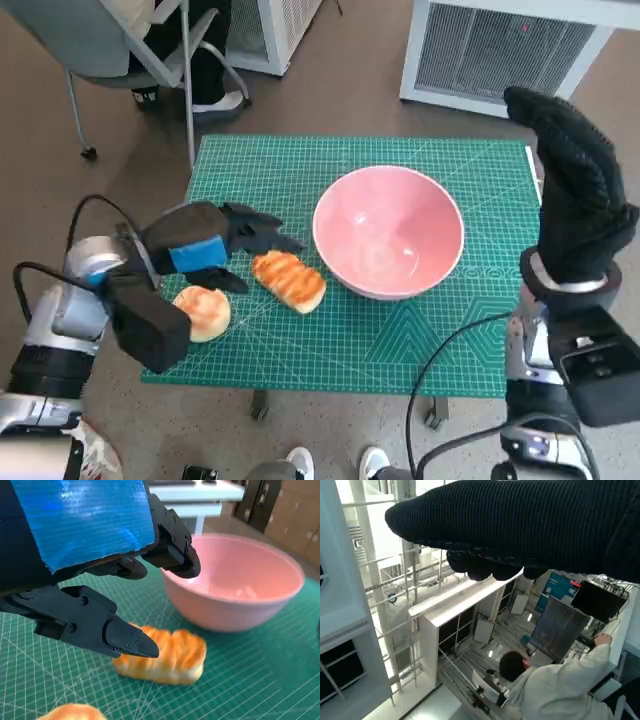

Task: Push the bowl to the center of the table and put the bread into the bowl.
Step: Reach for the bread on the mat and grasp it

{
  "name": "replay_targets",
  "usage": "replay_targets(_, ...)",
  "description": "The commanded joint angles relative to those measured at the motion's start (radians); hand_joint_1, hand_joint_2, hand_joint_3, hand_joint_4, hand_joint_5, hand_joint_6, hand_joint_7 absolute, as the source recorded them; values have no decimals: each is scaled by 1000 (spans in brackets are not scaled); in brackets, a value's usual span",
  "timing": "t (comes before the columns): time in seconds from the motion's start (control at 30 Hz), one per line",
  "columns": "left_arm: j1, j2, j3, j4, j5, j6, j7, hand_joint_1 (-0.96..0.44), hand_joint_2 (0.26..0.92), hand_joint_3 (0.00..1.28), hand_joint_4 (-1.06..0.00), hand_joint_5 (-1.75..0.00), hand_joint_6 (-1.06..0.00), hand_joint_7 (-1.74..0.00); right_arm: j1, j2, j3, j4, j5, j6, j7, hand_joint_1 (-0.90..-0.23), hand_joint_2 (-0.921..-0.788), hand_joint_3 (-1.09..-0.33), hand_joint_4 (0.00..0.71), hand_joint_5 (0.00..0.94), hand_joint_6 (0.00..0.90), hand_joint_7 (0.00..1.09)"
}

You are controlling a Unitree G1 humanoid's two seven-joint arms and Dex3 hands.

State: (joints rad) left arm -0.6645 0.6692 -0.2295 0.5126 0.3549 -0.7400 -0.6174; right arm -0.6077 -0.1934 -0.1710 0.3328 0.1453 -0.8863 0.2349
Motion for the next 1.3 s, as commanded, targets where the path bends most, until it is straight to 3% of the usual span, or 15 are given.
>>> replay_targets(0.03, -48, -13, -33, 68, 48, -33, 34, -328, 818, 0, -589, -3, -648, -63, 26, 1, 8, -4, -17, 12, -11, -480, -921, -652, 404, 5, 79, 623)
replay_targets(0.43, -125, -55, -116, 180, 168, 12, 86, -330, 817, 1, -560, 0, -640, -29, 39, 5, 20, -15, -2, 22, -10, -487, -921, -651, 404, 4, 76, 627)
replay_targets(1.1, -259, -213, -255, 441, 294, 170, 125, -259, 836, 5, -489, 0, -585, 0, 76, 15, 33, -65, -12, 52, -18, -512, -921, -644, 401, 2, 80, 640)
replay_targets(1.23, -275, -229, -267, 491, 284, 169, 103, -182, 849, 9, -510, -11, -617, -16, 86, 14, 31, -77, -6, 56, -17, -508, -921, -640, 401, 2, 81, 641)
replay_targets(1.3, -281, -232, -271, 513, 280, 160, 96, -112, 870, 13, -592, -34, -689, -49, 90, 14, 30, -81, -4, 58, -17, -500, -921, -637, 400, 1, 84, 641)
